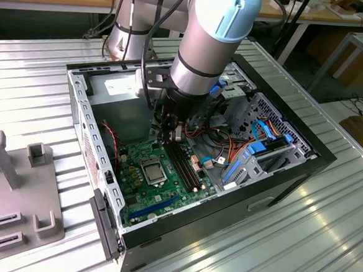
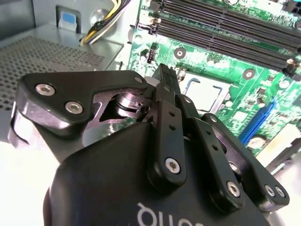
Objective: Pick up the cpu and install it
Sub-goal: 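Install the first cpu locking lever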
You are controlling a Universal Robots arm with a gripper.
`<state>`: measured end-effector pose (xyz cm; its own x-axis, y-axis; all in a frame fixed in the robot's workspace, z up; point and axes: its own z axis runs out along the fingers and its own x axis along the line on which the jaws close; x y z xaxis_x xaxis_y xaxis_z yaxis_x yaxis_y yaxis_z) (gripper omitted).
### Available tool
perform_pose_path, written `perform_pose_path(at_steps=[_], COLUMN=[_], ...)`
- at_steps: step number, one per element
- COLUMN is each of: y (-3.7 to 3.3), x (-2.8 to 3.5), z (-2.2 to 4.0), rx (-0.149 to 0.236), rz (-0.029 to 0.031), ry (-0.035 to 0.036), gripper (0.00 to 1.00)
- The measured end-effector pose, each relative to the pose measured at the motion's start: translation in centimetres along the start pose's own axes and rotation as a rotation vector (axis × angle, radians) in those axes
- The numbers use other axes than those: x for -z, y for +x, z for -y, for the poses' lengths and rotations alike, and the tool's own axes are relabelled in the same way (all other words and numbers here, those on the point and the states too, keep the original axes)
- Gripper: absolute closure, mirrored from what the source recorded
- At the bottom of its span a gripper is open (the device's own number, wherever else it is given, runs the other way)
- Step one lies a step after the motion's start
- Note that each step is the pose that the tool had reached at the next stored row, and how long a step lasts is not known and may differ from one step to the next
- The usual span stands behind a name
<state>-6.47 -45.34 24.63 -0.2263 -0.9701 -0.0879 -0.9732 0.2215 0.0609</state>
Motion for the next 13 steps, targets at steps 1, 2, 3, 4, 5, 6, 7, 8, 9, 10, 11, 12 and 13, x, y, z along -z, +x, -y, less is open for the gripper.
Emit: perform_pose_path(at_steps=[1, 2, 3, 4, 5, 6, 7, 8, 9, 10, 11, 12, 13], y=[0.0, 0.0, 0.0, -0.01, -0.02, -0.04, -0.07, -0.1, -0.1, -0.1, -0.1, -0.1, -0.1], x=[0.0, 0.0, 0.01, 0.05, 0.05, 0.05, 0.05, 0.04, 0.03, 0.04, 0.04, 0.04, 0.03], z=[0.0, 0.0, 0.01, 0.01, 0.01, -0.01, -0.02, -0.02, -0.01, -0.01, -0.02, -0.02, -0.01], rx=[0.016, 0.028, 0.031, 0.033, 0.033, 0.033, 0.032, 0.032, 0.032, 0.032, 0.032, 0.033, 0.037], rz=[-0.0026, -0.0062, -0.0085, -0.0124, -0.016, -0.0209, -0.0247, -0.0289, -0.0317, -0.0358, -0.0381, -0.0399, -0.0419], ry=[-0.0009, -0.0014, -0.0014, -0.0007, 0.0001, 0.0012, 0.002, 0.0029, 0.0036, 0.0044, 0.0049, 0.0053, 0.0054], gripper=[0.89, 0.89, 0.89, 0.89, 0.89, 0.89, 0.89, 0.89, 0.89, 0.89, 0.89, 0.89, 0.89])
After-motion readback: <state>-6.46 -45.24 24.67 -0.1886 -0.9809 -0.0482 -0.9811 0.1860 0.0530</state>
